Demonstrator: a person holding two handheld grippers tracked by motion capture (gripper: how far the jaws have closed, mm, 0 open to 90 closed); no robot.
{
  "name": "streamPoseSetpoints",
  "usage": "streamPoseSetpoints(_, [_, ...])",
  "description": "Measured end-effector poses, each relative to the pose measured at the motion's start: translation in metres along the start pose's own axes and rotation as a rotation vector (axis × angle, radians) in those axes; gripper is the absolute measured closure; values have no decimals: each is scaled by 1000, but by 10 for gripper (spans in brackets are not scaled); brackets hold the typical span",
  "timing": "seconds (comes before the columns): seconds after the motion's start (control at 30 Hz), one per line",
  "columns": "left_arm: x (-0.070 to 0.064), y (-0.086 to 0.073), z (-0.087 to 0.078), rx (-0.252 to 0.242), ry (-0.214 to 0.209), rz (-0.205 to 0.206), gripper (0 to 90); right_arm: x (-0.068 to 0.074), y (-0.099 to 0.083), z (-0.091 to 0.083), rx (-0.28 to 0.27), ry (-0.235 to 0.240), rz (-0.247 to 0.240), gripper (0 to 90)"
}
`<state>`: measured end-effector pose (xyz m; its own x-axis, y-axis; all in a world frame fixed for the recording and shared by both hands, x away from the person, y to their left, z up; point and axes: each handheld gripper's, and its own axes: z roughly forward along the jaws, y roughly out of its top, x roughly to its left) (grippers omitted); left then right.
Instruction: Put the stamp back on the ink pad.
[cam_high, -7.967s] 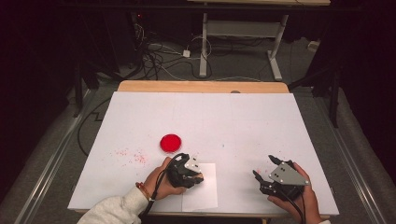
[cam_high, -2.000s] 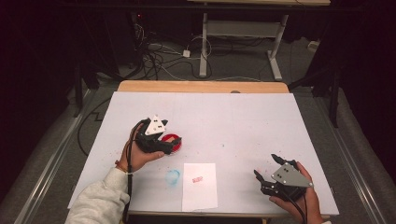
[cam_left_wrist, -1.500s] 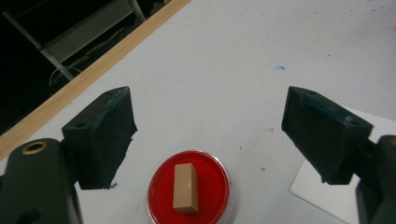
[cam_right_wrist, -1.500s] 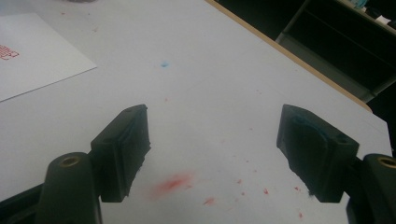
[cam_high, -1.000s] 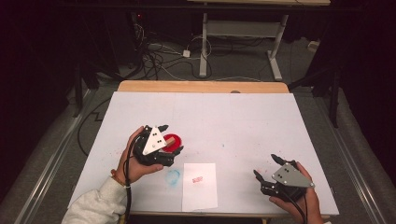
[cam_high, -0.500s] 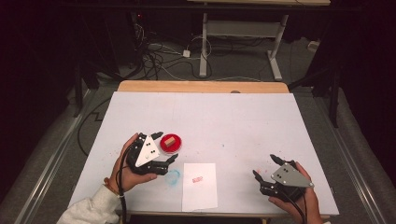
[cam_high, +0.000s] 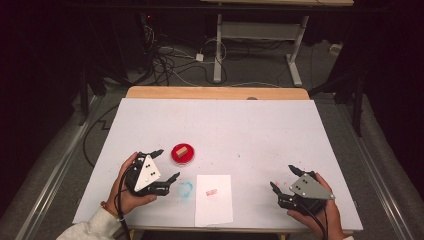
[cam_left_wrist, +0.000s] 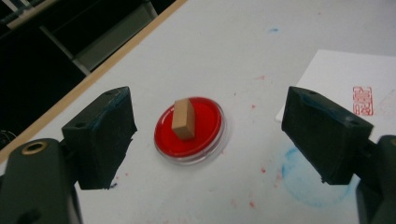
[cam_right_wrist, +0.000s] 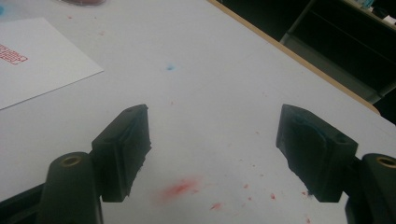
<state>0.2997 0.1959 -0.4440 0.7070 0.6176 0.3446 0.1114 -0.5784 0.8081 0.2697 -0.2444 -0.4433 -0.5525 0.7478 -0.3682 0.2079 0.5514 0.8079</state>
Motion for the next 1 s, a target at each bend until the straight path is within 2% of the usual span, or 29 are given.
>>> streamPoseSetpoints(0.1, [1, -8, -2, 12, -3, 1, 168, -1, 0, 1, 4, -2, 6, 262])
streamPoseSetpoints(0.23, [2, -17, -4, 20, 3, -17, 168, -2, -2, 2, 12, -2, 3, 262])
streamPoseSetpoints(0.4, [0, -30, -4, 66, 25, -15, 168, -3, -3, 1, 12, -5, 7, 262])
streamPoseSetpoints(0.5, [-2, -38, -4, 91, 14, -46, 168, -2, -3, 1, 14, -3, 5, 262])
streamPoseSetpoints(0.57, [-5, -40, -6, 107, 30, -27, 168, -2, -3, 1, 12, -2, 3, 262])
streamPoseSetpoints(0.67, [-6, -43, -9, 106, 20, -53, 168, -3, -3, 1, 11, 1, 2, 262])
streamPoseSetpoints(0.77, [-8, -43, -7, 120, 16, -46, 168, -3, -3, 1, 8, 2, 0, 262])
streamPoseSetpoints(0.9, [-11, -41, -6, 115, 5, -28, 168, -2, -2, 0, 8, -3, -4, 262])
streamPoseSetpoints(1.0, [-13, -43, -5, 138, -4, -6, 168, -1, 0, -1, 1, -14, -5, 262])
